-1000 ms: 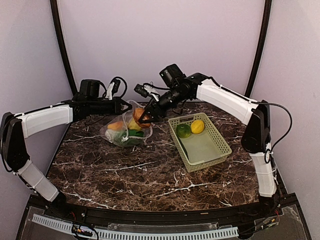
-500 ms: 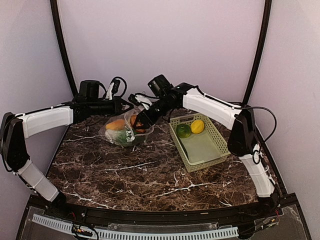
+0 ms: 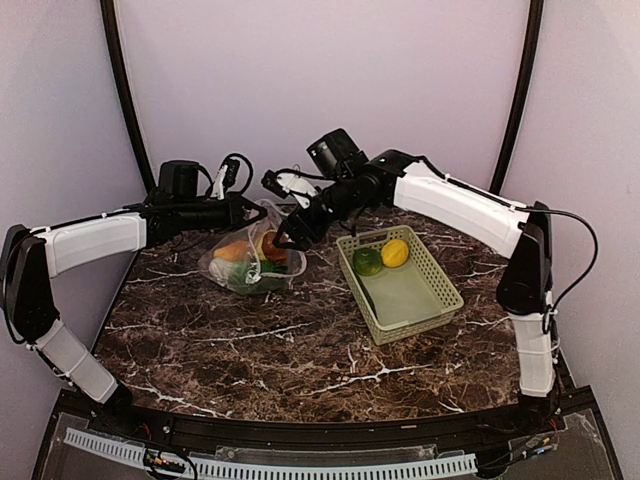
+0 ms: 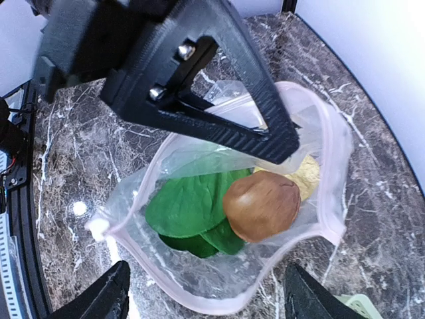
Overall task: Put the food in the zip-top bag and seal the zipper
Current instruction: Place the fake vegetable in the zipper food storage bag, then adjust the zipper food storage bag at the center of the board.
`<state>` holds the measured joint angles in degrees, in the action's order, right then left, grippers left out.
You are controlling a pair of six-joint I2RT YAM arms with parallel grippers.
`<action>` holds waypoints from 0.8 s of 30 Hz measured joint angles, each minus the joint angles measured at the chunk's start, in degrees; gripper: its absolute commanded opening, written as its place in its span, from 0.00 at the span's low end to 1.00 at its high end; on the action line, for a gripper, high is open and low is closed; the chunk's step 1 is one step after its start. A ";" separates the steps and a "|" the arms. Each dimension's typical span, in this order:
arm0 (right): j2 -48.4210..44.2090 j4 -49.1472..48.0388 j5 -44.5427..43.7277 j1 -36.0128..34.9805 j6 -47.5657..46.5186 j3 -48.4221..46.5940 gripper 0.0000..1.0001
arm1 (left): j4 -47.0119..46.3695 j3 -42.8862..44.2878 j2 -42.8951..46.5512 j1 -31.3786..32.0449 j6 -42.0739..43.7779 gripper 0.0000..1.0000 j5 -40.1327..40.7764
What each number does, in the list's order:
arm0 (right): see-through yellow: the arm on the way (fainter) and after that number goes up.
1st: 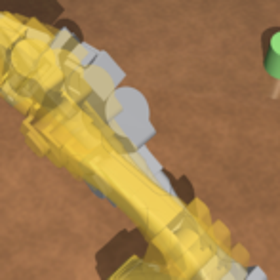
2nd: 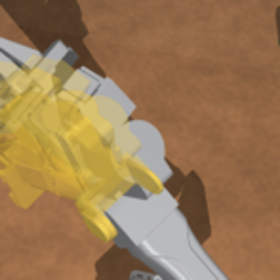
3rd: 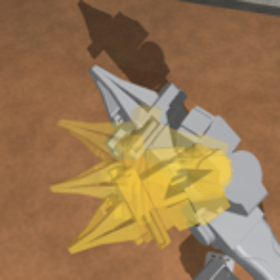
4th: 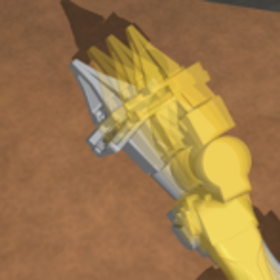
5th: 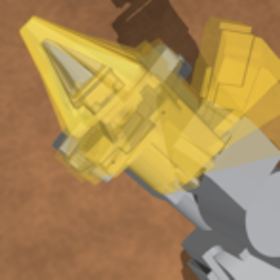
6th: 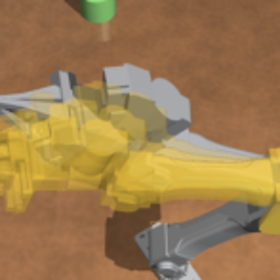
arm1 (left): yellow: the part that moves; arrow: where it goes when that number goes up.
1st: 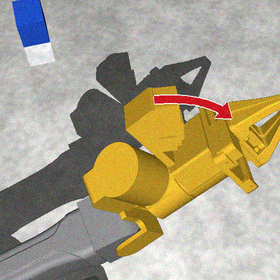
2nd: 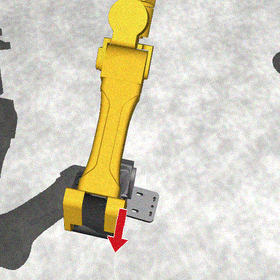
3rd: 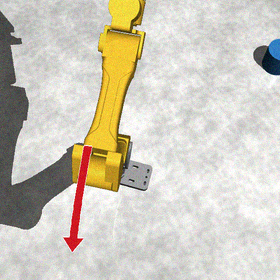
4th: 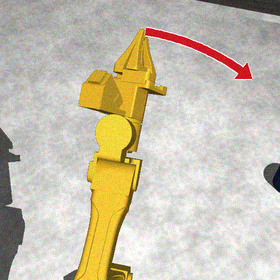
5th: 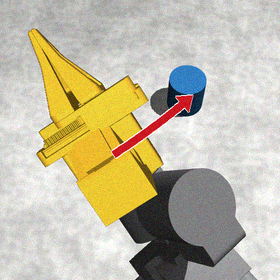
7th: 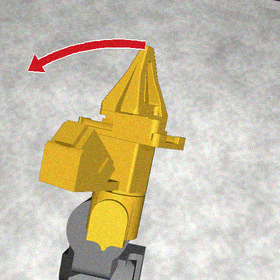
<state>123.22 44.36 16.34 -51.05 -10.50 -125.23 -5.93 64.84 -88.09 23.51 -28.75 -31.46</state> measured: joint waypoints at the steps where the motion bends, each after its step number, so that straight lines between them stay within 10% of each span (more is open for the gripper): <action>1: -1.70 -0.72 -0.57 0.02 -0.44 1.79 0.72 | 0.00 0.00 0.00 -0.07 -0.04 0.01 0.00; 12: -1.66 -4.50 -4.15 2.08 -2.34 8.26 0.53 | 0.00 -0.02 0.00 -0.15 -0.44 0.01 -0.24; 18: 3.04 -3.89 -3.91 3.54 -1.51 8.17 0.00 | 0.00 -0.02 0.00 -0.15 -0.42 0.01 -0.24; 24: 3.63 -0.74 1.60 5.25 -1.20 3.96 0.00 | 0.66 -0.02 0.00 -0.15 0.22 0.01 0.92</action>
<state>126.85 43.62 17.93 -45.80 -11.70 -121.27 -5.28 64.82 -88.09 23.35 -28.53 -30.55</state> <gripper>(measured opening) 0.006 0.011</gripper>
